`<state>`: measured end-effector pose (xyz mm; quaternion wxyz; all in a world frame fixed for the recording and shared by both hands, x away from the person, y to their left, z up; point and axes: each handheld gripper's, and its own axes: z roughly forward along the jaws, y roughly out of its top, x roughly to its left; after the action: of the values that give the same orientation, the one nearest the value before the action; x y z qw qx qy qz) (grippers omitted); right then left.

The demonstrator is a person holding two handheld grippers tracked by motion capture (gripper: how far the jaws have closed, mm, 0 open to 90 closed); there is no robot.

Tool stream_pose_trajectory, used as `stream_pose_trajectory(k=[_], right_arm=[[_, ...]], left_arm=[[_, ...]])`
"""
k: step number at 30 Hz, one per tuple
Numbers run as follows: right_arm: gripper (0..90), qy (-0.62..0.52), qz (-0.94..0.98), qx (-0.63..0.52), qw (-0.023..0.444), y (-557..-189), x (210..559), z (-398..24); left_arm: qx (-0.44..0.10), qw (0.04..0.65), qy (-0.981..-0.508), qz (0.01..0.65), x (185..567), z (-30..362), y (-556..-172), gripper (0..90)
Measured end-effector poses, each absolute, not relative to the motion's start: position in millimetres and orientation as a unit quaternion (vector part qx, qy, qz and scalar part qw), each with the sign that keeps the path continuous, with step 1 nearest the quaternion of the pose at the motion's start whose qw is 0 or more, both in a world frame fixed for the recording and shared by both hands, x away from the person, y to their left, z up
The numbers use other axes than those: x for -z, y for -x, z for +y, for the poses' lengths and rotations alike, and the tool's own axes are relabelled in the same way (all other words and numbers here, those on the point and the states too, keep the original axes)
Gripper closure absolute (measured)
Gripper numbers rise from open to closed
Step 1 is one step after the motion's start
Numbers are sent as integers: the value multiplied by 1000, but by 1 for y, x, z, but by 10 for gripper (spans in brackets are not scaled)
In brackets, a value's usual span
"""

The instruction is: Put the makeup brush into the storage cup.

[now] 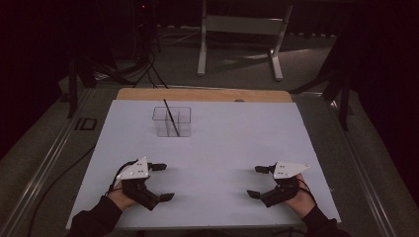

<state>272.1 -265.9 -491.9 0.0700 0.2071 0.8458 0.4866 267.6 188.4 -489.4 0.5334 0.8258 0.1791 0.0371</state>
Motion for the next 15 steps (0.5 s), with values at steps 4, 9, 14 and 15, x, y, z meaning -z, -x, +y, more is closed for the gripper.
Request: stream_pose_trajectory(k=[4, 9, 14, 15], right_arm=[[110, -209, 851, -478, 62, -272, 496, -268], [110, -211, 849, -479, 66, -271, 496, -271], [110, -210, 849, -480, 69, -270, 498, -273], [110, -213, 851, -475, 70, -270, 498, -274]], left_arm=[[-32, 527, -829, 184, 493, 196, -265, 6], [-29, 522, -829, 199, 499, 209, -260, 6], [-32, 516, -829, 213, 504, 218, -256, 6], [-32, 516, -829, 213, 504, 218, -256, 6]])
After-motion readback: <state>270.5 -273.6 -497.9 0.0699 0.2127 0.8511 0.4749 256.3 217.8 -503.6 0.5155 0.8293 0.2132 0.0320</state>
